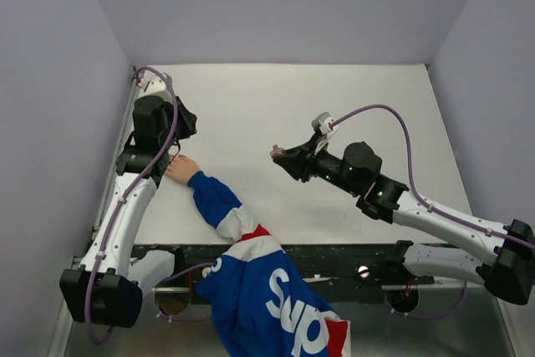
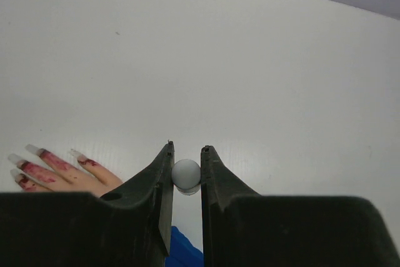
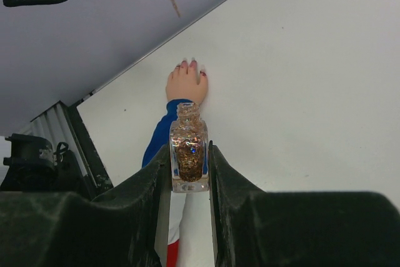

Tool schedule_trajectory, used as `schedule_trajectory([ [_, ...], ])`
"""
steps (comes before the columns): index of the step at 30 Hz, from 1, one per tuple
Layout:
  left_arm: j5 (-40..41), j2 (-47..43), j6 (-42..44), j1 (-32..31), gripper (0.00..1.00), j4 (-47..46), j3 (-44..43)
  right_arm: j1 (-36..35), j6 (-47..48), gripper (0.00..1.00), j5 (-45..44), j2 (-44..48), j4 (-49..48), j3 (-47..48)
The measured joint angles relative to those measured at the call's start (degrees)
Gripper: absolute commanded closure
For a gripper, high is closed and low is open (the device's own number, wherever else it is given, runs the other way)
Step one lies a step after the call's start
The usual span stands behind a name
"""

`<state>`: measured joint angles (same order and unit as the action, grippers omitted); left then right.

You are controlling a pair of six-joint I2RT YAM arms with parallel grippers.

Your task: Paint the nails

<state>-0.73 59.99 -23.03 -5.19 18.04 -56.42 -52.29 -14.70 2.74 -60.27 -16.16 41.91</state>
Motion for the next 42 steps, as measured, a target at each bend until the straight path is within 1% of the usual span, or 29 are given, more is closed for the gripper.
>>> schedule_trajectory([
  [3, -2.0, -1.3, 0.2, -2.0, 1.00, -0.2, 0.0, 0.0, 0.0, 0.99, 1.3, -2.2, 0.0, 1.5],
  [6, -1.6, -1.2, 1.9, -1.5, 1.00, -0.8, 0.0, 0.0, -0.4, 0.99, 1.9, -3.3, 0.0, 1.8],
  [8, -1.9, 0.3, 2.7, 1.0, 1.00, -1.4, 0.1, 0.0, -0.9, 0.99, 2.4, -3.5, 0.0, 1.8],
  [13, -1.9, 6.4, 3.2, 10.9, 1.00, -3.1, 2.7, 0.0, -1.4, 0.99, 2.4, -3.4, 0.0, 1.8],
  [14, -1.2, 8.2, 4.3, 12.2, 1.00, -3.0, 2.8, 0.0, -1.6, 0.99, 2.4, -3.3, 0.0, 1.8],
  [17, 0.1, 12.5, 8.7, 13.7, 1.00, -3.4, 2.7, 0.0, -1.8, 0.99, 2.4, -2.6, 0.0, 1.8],
  [24, 0.0, 25.2, 21.6, 18.4, 1.00, -4.3, 0.0, 0.0, -1.7, 0.99, 2.4, 2.1, 0.0, 1.8],
  [26, 0.0, 26.4, 24.7, 20.0, 1.00, -4.3, 0.2, 0.0, -1.4, 0.99, 2.0, 3.9, 0.0, 1.7],
  [29, -0.5, 25.4, 28.9, 21.6, 1.00, -7.5, 2.1, 0.0, -0.6, 0.99, 0.9, 6.1, 0.1, 1.3],
  [33, -3.5, 25.4, 33.0, 22.1, 1.00, -10.3, 4.0, 0.0, 0.3, 0.99, -0.1, 7.0, 0.8, 0.8],
  [35, -6.2, 26.4, 34.5, 22.3, 1.00, -11.3, 4.1, 0.0, 0.4, 0.99, -0.3, 7.0, 1.0, 0.5],
  [39, -10.4, 27.5, 35.3, 23.6, 1.00, -14.2, 4.7, 0.0, 0.4, 0.99, -0.3, 7.0, 1.3, -0.1],
  [42, -14.0, 27.5, 35.3, 26.0, 1.00, -16.8, 5.9, 0.0, 0.4, 0.99, -0.4, 6.8, 1.3, -0.2],
])
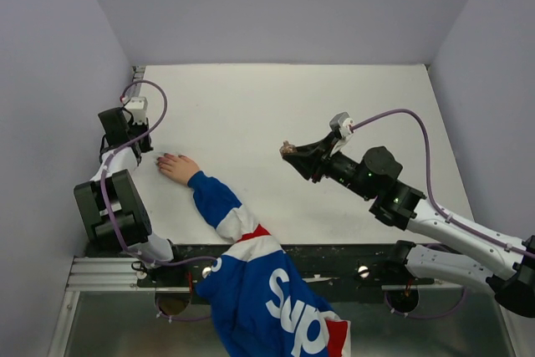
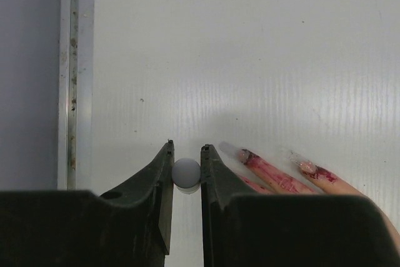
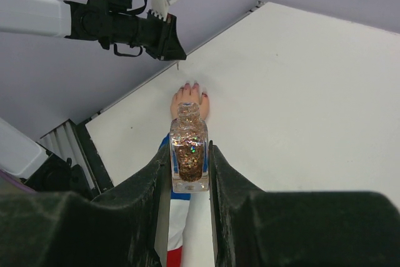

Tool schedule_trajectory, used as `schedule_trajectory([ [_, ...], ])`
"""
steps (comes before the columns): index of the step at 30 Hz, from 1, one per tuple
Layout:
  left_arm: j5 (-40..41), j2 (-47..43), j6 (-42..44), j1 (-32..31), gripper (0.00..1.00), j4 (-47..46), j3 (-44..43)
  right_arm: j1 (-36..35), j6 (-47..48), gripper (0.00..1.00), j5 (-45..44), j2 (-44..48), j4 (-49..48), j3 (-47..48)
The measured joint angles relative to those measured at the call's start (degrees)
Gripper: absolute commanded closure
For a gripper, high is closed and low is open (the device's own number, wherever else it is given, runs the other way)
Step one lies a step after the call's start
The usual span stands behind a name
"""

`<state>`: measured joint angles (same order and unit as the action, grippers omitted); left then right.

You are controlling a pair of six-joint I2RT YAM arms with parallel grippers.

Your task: Paint the nails

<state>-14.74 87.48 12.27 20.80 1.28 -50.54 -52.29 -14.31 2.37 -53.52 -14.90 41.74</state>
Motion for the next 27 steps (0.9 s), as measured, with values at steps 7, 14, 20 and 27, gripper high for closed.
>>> schedule_trajectory([
  [7, -4.9, 4.4, 0.8, 1.3, 1.00, -1.7, 0.0, 0.0, 0.0, 0.99, 0.0, -1.5, 0.0, 0.0],
  [14, -8.0, 6.4, 1.6, 1.6, 1.00, -0.2, -0.9, 0.0, 0.0, 0.99, -0.2, -1.7, 0.0, 0.0],
  [20, -10.5, 8.2, 1.9, 2.1, 1.00, 2.3, -4.7, 0.0, 0.0, 0.99, -0.2, -1.8, 0.0, 0.0],
  [27, -11.8, 9.4, 2.1, 2.9, 1.00, 6.1, -6.7, 0.0, 0.0, 0.99, -0.4, -1.9, 0.0, 0.0],
])
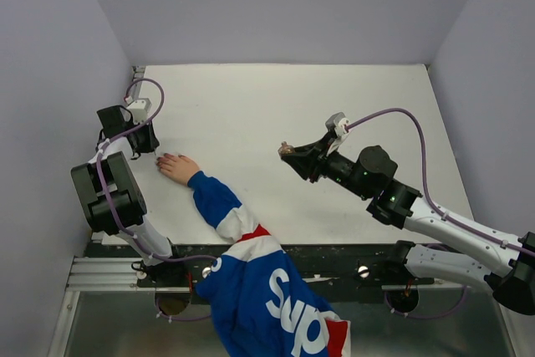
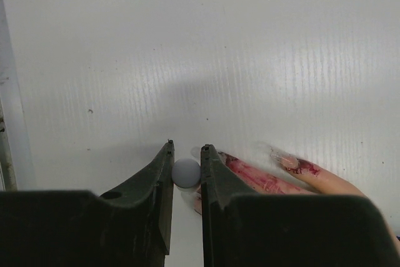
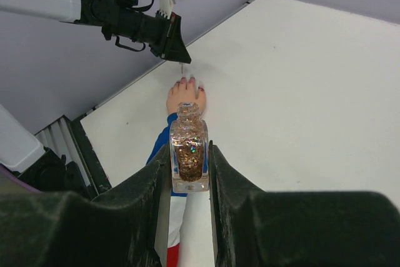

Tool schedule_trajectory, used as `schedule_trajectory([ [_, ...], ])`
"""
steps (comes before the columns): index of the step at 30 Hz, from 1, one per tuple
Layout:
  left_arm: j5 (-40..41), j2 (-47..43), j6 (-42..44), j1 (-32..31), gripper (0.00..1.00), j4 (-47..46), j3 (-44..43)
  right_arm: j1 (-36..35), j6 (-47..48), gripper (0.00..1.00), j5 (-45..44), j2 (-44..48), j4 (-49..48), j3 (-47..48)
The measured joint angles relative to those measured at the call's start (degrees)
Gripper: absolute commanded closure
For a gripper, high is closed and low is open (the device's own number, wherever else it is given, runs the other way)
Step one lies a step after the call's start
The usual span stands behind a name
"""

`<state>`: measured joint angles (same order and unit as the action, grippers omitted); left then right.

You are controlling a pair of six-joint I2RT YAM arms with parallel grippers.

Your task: Paint the nails

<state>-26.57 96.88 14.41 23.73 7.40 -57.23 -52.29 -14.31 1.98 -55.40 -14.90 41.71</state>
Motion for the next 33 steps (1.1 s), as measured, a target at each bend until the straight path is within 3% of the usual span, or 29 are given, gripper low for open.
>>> schedule_trajectory([
  [33, 5.6, 0.9, 1.0, -2.6, 1.00, 6.1, -3.3, 0.0, 0.0, 0.99, -0.7, 2.0, 0.0, -0.7],
])
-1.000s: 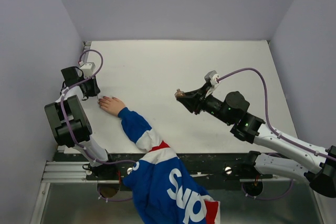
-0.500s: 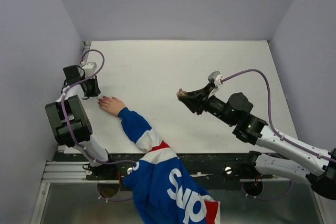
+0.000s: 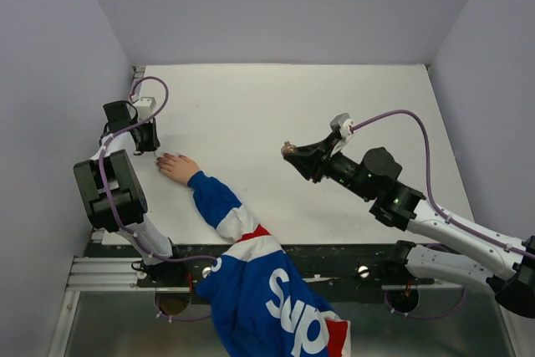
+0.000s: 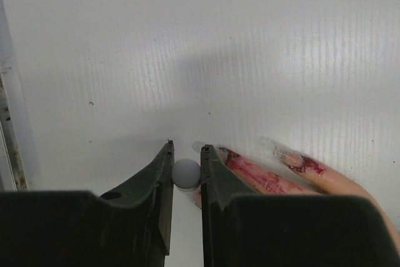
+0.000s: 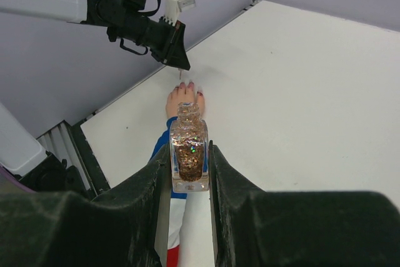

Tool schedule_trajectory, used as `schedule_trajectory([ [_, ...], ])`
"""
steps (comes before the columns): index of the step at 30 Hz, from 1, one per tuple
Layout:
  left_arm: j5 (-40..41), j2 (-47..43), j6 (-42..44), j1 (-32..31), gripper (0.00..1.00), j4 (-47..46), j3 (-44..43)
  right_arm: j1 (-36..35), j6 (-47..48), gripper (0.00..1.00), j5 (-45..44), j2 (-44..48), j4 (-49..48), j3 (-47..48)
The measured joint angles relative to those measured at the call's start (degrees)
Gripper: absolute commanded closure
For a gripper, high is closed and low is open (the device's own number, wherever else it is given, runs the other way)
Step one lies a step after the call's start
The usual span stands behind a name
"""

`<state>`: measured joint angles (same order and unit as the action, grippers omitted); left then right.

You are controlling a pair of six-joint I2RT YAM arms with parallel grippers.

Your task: Paint the nails

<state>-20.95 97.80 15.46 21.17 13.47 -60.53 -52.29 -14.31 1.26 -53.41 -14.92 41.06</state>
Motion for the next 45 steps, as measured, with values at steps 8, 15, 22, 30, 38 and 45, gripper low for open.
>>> schedule_trajectory([
  [8, 1.0, 0.0, 0.0, -0.6, 1.00, 0.1, 0.0, 0.0, 0.0, 0.99, 0.0, -0.5, 0.0, 0.0],
  [15, 2.0, -0.1, 0.1, -0.7, 1.00, 0.9, 0.4, 0.0, 0.0, 0.99, 0.0, -0.5, 0.0, 0.0],
  [22, 5.3, -2.7, 0.4, -2.6, 1.00, 0.8, 3.9, 0.0, 0.2, 0.99, 0.0, 0.8, 0.0, 0.0],
  [30, 7.5, -3.8, 1.0, -3.0, 1.00, 0.8, 5.1, 0.0, 0.3, 0.99, 0.0, 3.0, 0.0, -0.2],
  [38, 8.2, -3.9, 1.3, -3.6, 1.00, 1.0, 5.6, 0.0, 0.3, 0.99, -0.1, 4.6, 0.1, -1.1],
  [45, 8.6, -3.9, 2.2, -4.9, 1.00, 1.0, 5.6, 0.0, 0.3, 0.99, -0.1, 5.2, 0.1, -1.2],
])
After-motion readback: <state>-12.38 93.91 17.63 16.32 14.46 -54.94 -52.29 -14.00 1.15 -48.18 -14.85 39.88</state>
